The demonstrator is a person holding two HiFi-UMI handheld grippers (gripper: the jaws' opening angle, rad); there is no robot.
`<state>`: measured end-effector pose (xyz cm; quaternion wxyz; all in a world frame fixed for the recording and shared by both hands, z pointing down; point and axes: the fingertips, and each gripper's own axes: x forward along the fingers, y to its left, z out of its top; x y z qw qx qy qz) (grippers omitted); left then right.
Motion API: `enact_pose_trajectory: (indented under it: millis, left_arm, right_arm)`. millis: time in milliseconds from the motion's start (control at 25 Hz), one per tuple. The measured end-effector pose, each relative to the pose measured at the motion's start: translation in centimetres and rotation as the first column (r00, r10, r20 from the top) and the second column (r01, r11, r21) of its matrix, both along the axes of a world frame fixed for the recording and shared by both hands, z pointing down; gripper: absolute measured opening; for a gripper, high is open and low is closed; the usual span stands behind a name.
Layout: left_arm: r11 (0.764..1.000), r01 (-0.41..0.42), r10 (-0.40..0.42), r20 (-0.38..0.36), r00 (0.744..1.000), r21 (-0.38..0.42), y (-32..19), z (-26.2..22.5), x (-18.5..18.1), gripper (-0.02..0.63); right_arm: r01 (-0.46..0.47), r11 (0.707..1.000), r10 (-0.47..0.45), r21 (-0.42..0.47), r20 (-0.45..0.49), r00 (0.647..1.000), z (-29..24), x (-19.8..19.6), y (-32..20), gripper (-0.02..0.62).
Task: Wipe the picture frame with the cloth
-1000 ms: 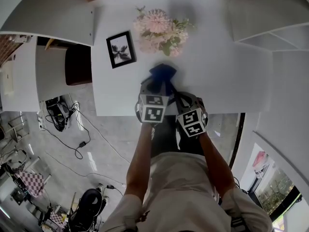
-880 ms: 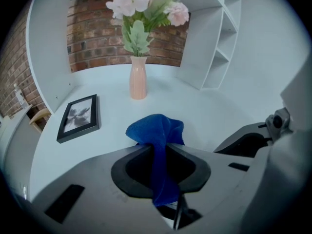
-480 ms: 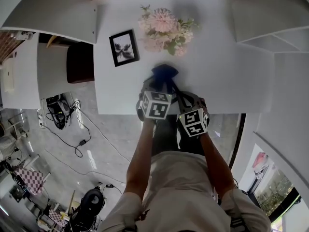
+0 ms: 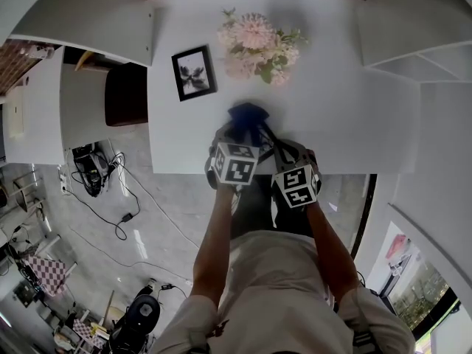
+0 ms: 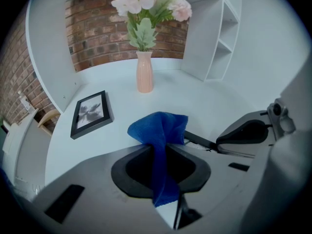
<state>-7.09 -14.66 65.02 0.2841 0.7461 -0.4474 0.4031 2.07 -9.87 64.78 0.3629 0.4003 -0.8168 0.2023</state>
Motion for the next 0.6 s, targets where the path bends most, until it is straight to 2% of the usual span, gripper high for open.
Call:
enact_pose_trajectory:
  millis: [600]
  left_arm:
    - [0.997, 0.079, -0.078, 0.053, 0.996, -0.005, 1.4, -0.2, -5.0, 0.071]
  right_arm:
    - [-0.003, 1.000, 0.003, -0.009, -0.025, 1.000, 0.2, 0.0, 0.0, 0.006]
